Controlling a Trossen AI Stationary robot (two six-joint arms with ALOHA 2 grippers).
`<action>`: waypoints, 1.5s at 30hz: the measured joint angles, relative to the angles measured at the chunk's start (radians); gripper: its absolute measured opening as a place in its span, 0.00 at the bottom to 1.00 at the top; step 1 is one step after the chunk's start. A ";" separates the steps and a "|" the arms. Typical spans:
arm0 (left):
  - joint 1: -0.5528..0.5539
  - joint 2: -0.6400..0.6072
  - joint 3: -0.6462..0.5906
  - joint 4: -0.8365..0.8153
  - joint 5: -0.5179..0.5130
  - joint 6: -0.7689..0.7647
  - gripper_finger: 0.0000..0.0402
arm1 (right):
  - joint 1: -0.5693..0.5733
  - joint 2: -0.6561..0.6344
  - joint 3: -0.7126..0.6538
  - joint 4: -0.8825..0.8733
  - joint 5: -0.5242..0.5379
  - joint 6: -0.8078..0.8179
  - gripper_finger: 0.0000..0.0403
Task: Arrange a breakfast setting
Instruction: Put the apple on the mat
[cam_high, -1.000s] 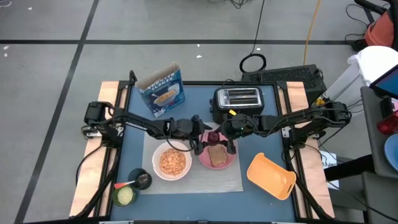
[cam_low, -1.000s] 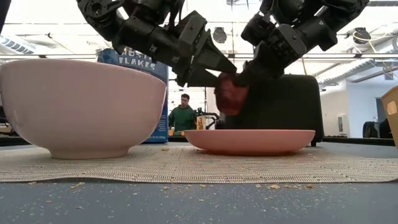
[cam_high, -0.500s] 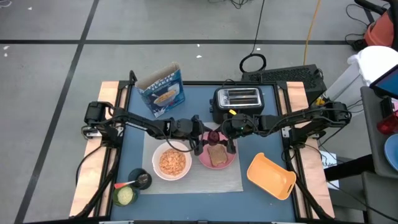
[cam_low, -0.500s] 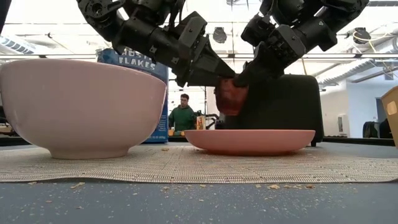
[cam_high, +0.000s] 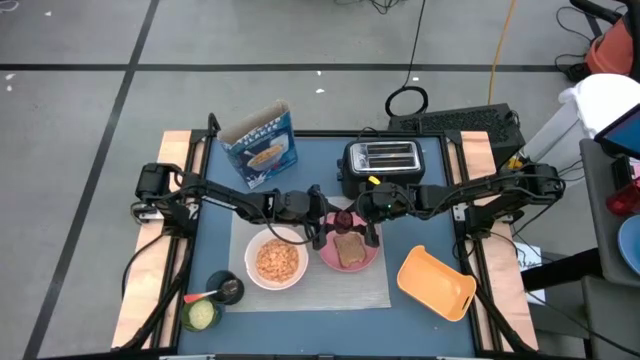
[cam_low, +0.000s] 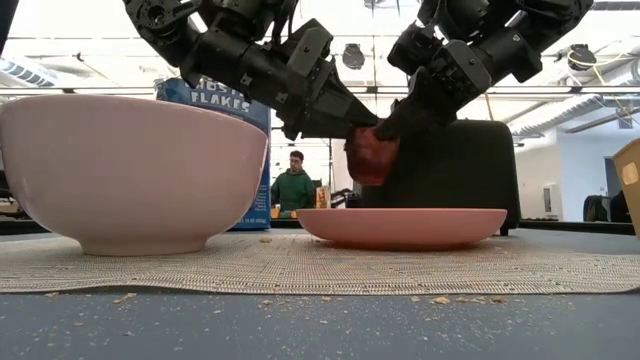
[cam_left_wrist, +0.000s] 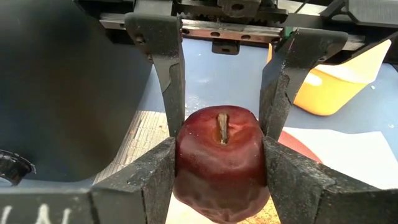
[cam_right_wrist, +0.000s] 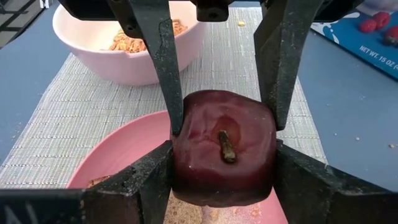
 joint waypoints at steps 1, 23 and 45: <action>0.000 0.000 0.000 0.000 0.000 0.000 0.55 | 0.000 0.000 0.000 0.002 0.000 0.000 0.58; 0.000 -0.031 -0.002 -0.014 -0.045 -0.032 0.54 | -0.001 0.000 0.000 0.022 0.004 -0.030 0.88; 0.086 -0.142 -0.024 -0.113 -0.160 0.031 0.54 | -0.013 -0.374 0.000 -0.150 0.182 -0.137 0.88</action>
